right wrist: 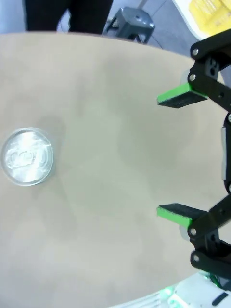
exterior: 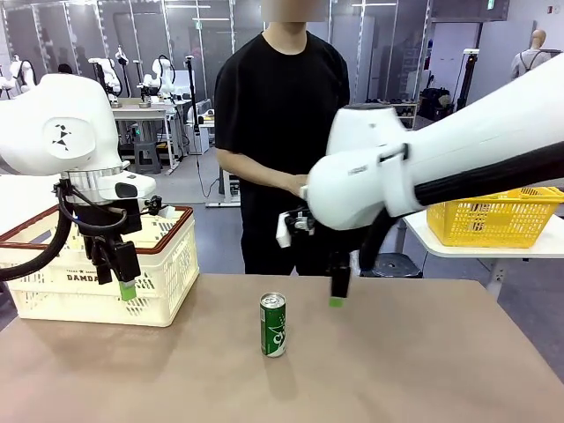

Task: Place the drinks into the Shopping basket.
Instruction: Pick up one drink and place it into the Shopping basket.

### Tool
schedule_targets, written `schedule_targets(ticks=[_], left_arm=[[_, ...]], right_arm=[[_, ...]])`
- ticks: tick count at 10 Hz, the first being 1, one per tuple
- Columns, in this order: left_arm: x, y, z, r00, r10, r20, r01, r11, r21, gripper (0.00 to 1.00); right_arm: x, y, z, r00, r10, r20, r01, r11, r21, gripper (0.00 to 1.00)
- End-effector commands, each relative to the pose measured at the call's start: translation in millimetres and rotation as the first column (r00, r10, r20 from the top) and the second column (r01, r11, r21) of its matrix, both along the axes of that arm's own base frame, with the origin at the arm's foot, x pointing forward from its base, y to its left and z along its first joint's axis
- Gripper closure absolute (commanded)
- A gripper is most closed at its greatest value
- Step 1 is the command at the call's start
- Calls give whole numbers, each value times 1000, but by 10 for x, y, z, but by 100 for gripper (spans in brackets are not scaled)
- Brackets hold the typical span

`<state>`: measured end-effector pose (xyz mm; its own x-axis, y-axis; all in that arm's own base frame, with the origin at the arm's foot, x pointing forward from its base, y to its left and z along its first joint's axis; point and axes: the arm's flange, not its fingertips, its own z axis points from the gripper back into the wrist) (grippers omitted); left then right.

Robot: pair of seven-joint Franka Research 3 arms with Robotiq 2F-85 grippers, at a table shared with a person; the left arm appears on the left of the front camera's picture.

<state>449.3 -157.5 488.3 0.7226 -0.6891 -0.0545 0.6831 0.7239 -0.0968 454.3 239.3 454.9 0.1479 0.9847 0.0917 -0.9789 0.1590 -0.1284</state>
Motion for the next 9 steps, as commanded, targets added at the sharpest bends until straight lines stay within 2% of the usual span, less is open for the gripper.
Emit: schedule_targets(ticks=[1,5,9], left_arm=[[-14,4,22,1000,1,3,-1,1000,-2,0],[-14,4,22,1000,1,3,-1,1000,-2,0],[-14,4,22,1000,1,3,-1,1000,-2,0]], right_arm=[[-336,-543,57,999,-47,13,46,998,48,0],[-778,-1376,103,988,-152,23,150,985,81,0],[-817,-1608,-40,978,-206,12,203,969,141,0]])
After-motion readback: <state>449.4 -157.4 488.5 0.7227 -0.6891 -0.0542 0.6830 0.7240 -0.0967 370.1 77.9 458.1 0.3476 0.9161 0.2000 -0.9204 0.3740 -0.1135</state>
